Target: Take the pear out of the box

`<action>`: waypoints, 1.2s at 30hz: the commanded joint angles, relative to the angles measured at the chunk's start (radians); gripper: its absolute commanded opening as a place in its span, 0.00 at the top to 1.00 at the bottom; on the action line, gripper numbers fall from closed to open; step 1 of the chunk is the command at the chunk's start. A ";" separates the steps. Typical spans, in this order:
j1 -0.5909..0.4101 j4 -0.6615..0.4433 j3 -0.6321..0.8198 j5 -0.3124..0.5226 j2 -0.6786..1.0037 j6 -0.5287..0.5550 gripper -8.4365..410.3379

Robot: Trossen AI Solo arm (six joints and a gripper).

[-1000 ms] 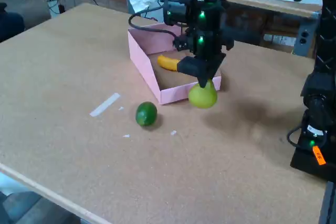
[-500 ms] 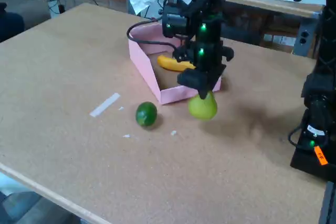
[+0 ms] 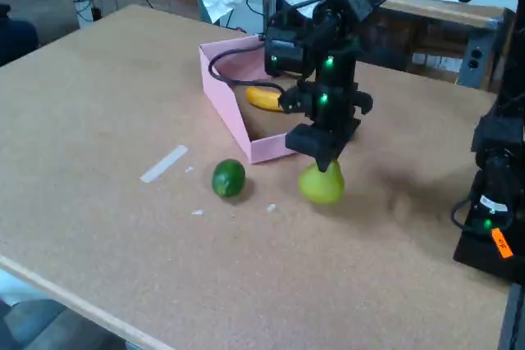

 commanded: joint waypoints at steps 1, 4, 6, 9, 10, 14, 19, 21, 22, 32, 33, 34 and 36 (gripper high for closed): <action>0.005 0.024 -0.018 -0.006 -0.001 0.008 0.78; 0.006 0.029 -0.022 -0.006 -0.001 0.011 0.78; 0.006 0.029 -0.022 -0.006 -0.001 0.011 0.78; 0.008 0.027 -0.022 -0.006 -0.001 0.019 0.78; 0.009 0.027 -0.022 -0.006 -0.001 0.020 0.78; 0.011 0.021 -0.022 -0.006 -0.001 0.023 0.78; 0.011 0.017 -0.022 -0.006 0.000 0.023 0.71; 0.011 0.017 -0.022 -0.006 0.000 0.022 0.66; 0.011 0.018 -0.022 -0.006 0.000 0.019 0.63; 0.012 0.019 -0.022 -0.005 0.000 0.012 0.48; 0.012 0.020 -0.022 -0.005 0.000 0.011 0.48; 0.012 0.021 -0.022 -0.005 0.000 0.011 0.48; 0.012 0.022 -0.022 -0.005 0.000 0.010 0.48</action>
